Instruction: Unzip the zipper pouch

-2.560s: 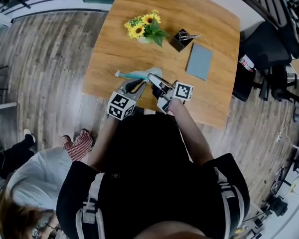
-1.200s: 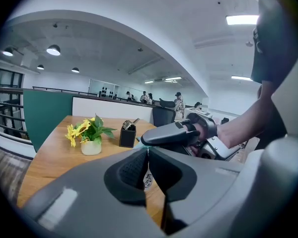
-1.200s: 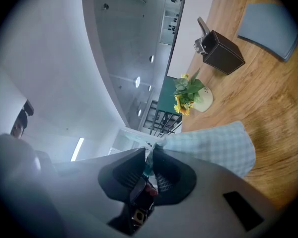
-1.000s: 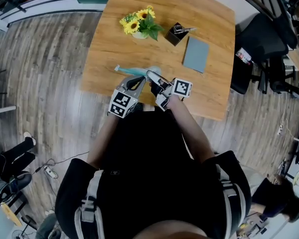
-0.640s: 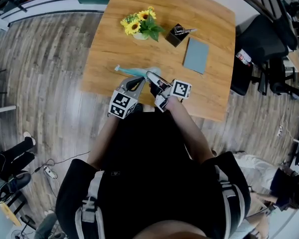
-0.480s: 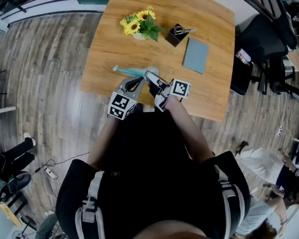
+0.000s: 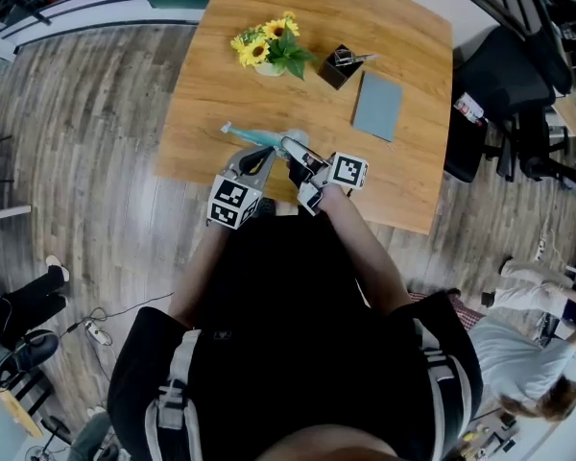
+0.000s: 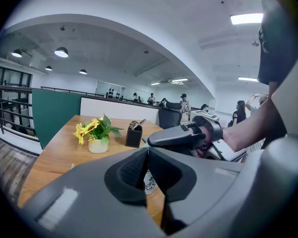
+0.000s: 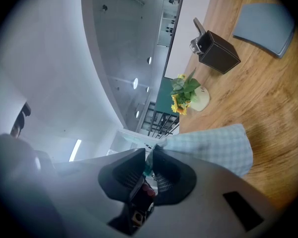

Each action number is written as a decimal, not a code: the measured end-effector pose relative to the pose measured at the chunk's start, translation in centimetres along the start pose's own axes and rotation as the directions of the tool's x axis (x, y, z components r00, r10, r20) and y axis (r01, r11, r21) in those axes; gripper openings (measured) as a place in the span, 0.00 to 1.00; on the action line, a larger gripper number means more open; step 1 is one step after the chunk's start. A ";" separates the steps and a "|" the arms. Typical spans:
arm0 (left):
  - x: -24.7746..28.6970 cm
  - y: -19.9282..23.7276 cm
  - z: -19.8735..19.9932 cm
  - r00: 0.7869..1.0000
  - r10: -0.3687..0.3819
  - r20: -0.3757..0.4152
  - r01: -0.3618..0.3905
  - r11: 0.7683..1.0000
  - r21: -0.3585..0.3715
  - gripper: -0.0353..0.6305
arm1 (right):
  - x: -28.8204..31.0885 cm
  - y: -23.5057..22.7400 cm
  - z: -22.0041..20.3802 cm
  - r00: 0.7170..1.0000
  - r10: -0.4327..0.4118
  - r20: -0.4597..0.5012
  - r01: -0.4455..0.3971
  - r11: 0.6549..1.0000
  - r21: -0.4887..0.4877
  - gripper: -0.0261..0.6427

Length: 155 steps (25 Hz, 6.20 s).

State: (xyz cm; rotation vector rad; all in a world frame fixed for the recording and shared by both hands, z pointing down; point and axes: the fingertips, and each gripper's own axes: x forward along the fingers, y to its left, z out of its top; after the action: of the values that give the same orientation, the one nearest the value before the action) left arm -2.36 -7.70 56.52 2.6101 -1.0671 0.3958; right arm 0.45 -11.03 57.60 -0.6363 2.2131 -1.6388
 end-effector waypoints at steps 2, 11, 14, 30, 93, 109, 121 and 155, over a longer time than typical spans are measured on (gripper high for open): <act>0.0 -0.1 0.0 1.000 0.001 -0.001 -0.001 1.000 0.002 0.06 | -0.1 0.1 0.0 1.000 0.003 -0.001 -0.003 1.000 -0.007 0.11; 0.0 0.3 -0.4 1.000 0.017 -0.008 -0.017 1.000 0.001 0.06 | -0.4 0.1 -0.1 1.000 -0.006 0.001 0.006 1.000 -0.003 0.11; 0.0 0.4 -0.6 0.999 0.031 -0.023 -0.031 1.000 0.004 0.06 | -0.5 0.1 -0.1 1.000 -0.008 -0.002 0.008 1.000 -0.020 0.11; -0.2 0.7 -1.2 0.997 0.048 -0.054 -0.048 0.999 0.002 0.06 | -1.2 0.2 -0.7 1.000 -0.021 -0.004 0.020 0.999 -0.028 0.11; 0.1 4.8 -2.3 0.989 0.106 -0.102 -0.109 0.994 -0.032 0.06 | -1.4 -0.1 -1.2 0.999 -0.047 0.006 0.047 0.999 0.001 0.10; 0.5 5.5 -2.3 0.987 0.107 -0.116 -0.110 0.994 -0.018 0.08 | -1.7 -0.3 -1.4 0.999 -0.054 -0.001 0.054 0.998 -0.014 0.10; 0.8 6.3 -2.6 0.985 0.123 -0.124 -0.127 0.992 -0.027 0.08 | -1.6 -0.5 -1.2 0.998 -0.064 -0.014 0.064 0.998 -0.007 0.10; 0.7 9.2 -3.6 0.971 0.197 -0.134 -0.204 0.978 -0.046 0.08 | -0.9 -0.6 -1.9 0.997 -0.068 -0.041 0.067 0.997 -0.022 0.10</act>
State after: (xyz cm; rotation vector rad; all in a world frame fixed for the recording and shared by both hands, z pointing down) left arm -8.94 -13.06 61.52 2.3968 -1.2816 0.5610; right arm 0.40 -9.14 58.71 -0.6961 2.2635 -1.6786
